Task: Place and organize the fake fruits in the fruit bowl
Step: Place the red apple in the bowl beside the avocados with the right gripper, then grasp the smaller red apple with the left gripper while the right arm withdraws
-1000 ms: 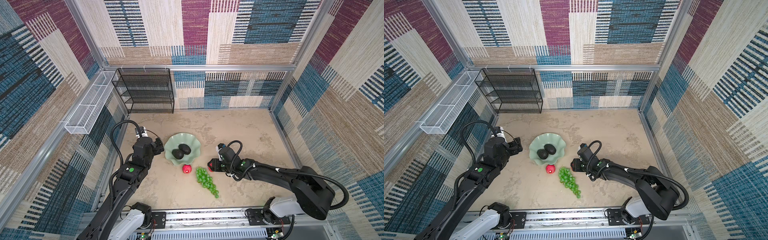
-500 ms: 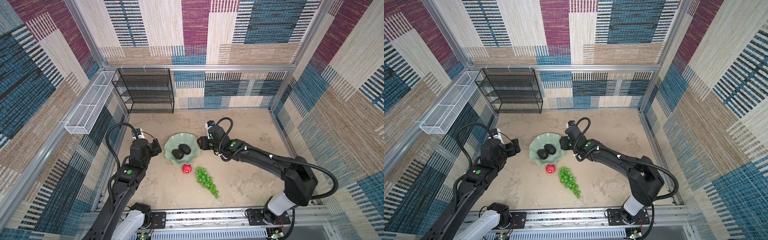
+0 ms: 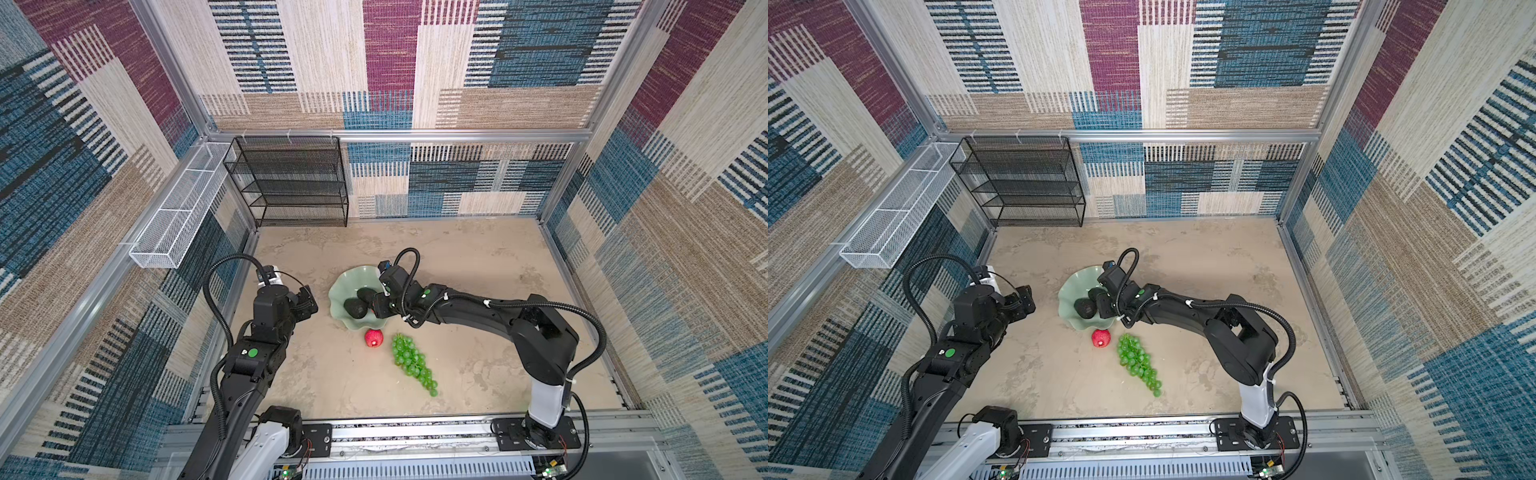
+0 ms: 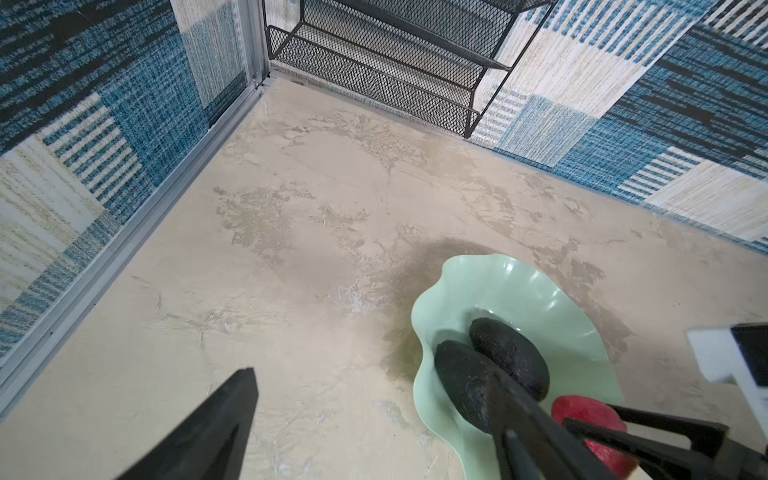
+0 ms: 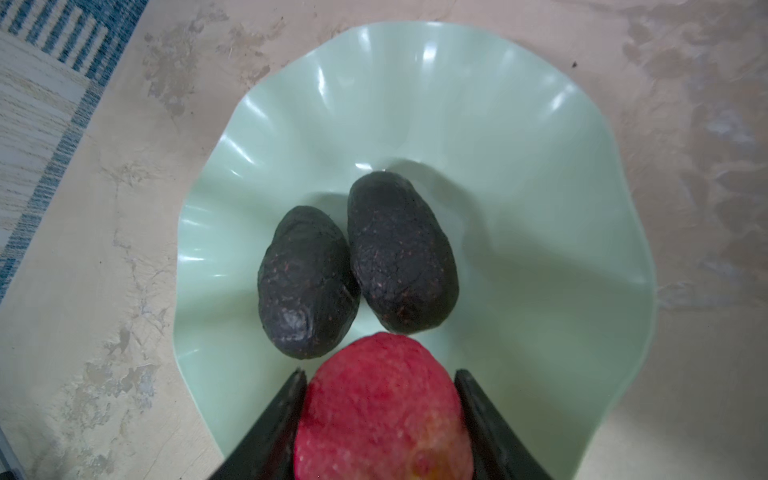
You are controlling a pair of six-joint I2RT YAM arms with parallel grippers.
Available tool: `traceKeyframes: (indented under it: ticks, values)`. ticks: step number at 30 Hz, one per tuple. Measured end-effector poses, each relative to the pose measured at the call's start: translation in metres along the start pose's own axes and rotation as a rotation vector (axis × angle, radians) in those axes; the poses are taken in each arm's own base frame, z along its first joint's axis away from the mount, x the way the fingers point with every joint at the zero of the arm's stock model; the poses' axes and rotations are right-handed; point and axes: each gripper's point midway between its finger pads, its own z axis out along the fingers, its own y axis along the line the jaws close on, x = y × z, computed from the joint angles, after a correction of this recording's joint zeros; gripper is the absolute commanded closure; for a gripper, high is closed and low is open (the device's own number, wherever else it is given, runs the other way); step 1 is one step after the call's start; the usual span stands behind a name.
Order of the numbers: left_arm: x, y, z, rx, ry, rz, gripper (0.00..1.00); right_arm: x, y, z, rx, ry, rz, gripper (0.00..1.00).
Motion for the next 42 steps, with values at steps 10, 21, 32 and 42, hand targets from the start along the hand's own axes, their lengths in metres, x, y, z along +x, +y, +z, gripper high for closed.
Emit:
traceKeyframes:
  ticks: [10,21,32,42]
  values:
    - [0.006,-0.014,-0.004,0.087,0.032,-0.046,0.11,0.003,0.001,0.014,0.005,0.029,-0.010,0.27]
    - [0.047,-0.042,-0.015,0.237,0.219,-0.081,0.19,-0.047,0.015,-0.060,-0.050,-0.168,0.016,0.00]
    - [0.148,-0.100,-0.038,0.343,0.491,0.086,0.18,-0.047,-0.086,-0.130,-0.035,-0.356,0.263,0.00]
    - [0.194,-0.119,-0.031,0.282,0.561,0.221,0.17,-0.023,-0.120,-0.151,-0.027,-0.387,0.344,0.00]
